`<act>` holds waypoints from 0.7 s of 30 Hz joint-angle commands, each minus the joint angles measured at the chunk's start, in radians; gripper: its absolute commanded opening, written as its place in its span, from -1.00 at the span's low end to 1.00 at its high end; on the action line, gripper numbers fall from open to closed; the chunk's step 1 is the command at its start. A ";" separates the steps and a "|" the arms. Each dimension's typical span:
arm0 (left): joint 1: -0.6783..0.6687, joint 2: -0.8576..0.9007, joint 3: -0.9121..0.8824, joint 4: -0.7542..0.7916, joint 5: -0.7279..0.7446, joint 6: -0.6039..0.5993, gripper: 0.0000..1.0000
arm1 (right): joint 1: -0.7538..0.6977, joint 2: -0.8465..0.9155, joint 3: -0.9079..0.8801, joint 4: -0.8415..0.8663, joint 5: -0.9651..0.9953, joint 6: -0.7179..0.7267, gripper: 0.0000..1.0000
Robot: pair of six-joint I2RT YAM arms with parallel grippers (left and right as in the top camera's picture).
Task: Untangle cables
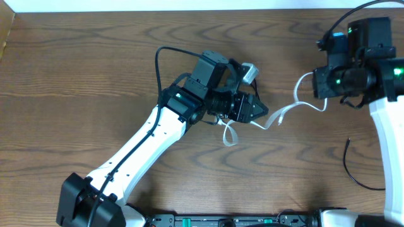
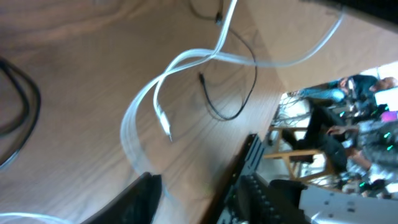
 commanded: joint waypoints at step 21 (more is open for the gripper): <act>0.003 -0.002 0.005 -0.334 -0.428 0.058 0.36 | -0.703 0.039 0.006 0.237 -0.017 0.318 -0.98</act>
